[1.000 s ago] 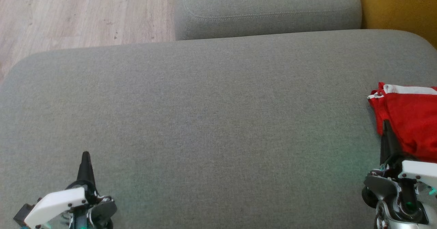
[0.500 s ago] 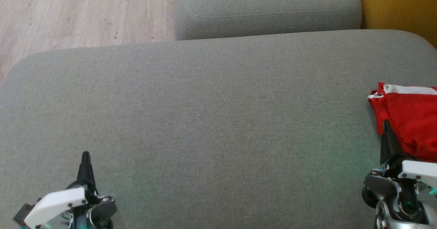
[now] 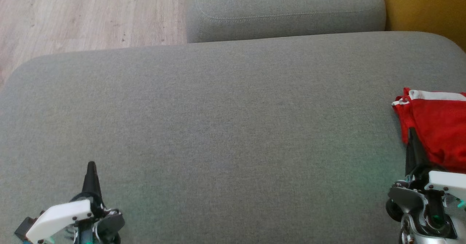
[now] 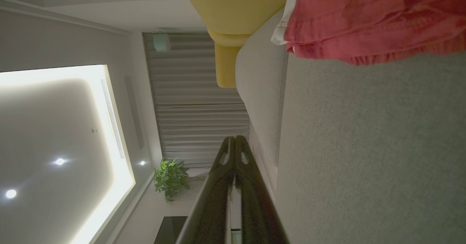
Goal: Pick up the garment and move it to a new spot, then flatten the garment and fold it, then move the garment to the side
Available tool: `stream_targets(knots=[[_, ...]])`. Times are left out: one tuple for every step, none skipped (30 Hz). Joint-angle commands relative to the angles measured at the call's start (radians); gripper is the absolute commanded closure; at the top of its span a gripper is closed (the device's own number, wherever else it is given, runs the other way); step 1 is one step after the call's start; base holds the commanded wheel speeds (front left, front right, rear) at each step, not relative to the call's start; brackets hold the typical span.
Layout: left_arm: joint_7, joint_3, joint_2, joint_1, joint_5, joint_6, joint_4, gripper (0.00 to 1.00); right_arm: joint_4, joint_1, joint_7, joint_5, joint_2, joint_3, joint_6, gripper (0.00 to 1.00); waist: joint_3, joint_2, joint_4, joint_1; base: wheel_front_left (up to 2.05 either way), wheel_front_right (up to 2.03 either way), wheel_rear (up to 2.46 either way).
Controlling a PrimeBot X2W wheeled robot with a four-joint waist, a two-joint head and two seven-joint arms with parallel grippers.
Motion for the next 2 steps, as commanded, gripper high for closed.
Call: stream_targets(knots=[[0.003,0.04,0.01,-0.052,-0.005,-0.007,-0.038,1.0,-0.039,-0.018,0.006,0.007,-0.004,0.02,-0.001,1.0,0.0,0.0,0.0,0.0,0.0,0.0,0.0],[0.003,0.04,0.01,-0.052,-0.005,-0.007,-0.038,1.0,-0.039,-0.018,0.006,0.007,-0.004,0.021,-0.001,1.0,0.0,0.0,0.0,0.0,0.0,0.0,0.0]])
